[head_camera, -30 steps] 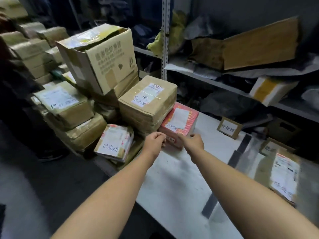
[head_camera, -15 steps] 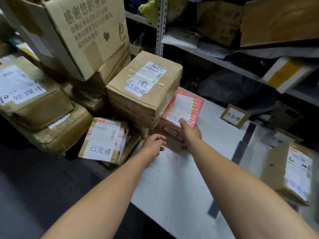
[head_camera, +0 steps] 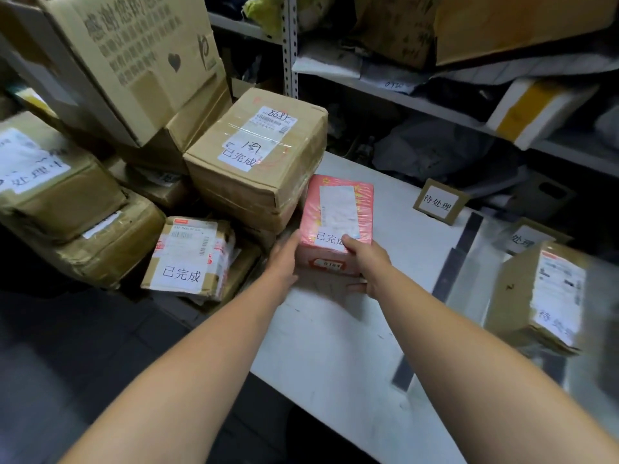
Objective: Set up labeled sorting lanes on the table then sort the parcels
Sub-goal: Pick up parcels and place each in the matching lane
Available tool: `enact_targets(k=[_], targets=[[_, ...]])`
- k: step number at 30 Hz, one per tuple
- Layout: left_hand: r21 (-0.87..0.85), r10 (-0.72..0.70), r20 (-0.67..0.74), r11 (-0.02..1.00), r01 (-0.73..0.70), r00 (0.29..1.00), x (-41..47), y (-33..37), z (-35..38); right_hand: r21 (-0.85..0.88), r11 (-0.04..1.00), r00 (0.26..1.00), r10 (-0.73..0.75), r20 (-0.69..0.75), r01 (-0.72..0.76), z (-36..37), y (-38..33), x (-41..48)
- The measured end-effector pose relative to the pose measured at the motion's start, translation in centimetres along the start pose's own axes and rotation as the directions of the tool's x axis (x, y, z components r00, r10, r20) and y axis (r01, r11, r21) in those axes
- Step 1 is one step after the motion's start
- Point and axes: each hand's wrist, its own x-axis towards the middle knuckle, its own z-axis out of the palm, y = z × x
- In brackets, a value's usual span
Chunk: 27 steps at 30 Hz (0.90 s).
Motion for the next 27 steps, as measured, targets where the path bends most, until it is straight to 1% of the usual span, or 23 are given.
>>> enact_targets(k=[2,6,9,11,15,18,21,24,25,27], targets=[[-0.016,-0.027,0.059,0.999,0.028,0.998,-0.4,-0.2,0.6,-0.008,1.000,1.000,0.022,0.021,-0.021,-0.8,1.2,-1.2],[0.051,-0.112,0.106,0.993,0.107,0.988,-2.0,-2.1,1.1,-0.057,0.997,0.997,0.057,0.056,-0.053,-2.5,4.1,-3.6],[0.090,-0.133,0.102,0.988,0.124,0.986,-3.2,-3.1,0.9,-0.156,0.984,0.985,0.102,0.141,-0.080,-3.9,4.8,-5.1],[0.111,-0.147,0.097,0.984,0.137,0.984,-4.1,-3.3,0.3,-0.198,0.975,0.976,0.135,0.169,-0.101,-4.7,4.8,-5.9],[0.124,-0.223,0.118,0.970,0.209,0.968,-6.1,-4.2,-0.5,-0.241,0.966,0.977,0.136,0.166,-0.093,-5.5,5.5,-7.1],[0.174,-0.286,0.090,0.948,0.268,0.954,-7.5,-5.4,-0.8,-0.263,0.959,0.977,0.148,0.151,-0.104,-5.8,6.2,-7.8],[0.150,-0.308,0.086,0.944,0.293,0.947,-9.6,-6.4,-0.9,-0.298,0.952,0.986,0.111,0.128,-0.068,-6.1,6.4,-8.0],[0.081,-0.307,0.147,0.951,0.298,0.940,-11.4,-7.2,-1.2,-0.355,0.934,0.987,0.087,0.133,-0.035,-6.8,5.9,-8.4],[0.083,-0.308,0.161,0.951,0.298,0.938,-11.9,-7.2,-1.2,-0.358,0.933,0.986,0.093,0.140,-0.037,-7.1,5.7,-9.0],[0.123,-0.278,0.148,0.957,0.261,0.949,-12.8,-7.1,-1.1,-0.343,0.938,0.980,0.109,0.167,-0.046,-7.7,5.1,-10.2]])
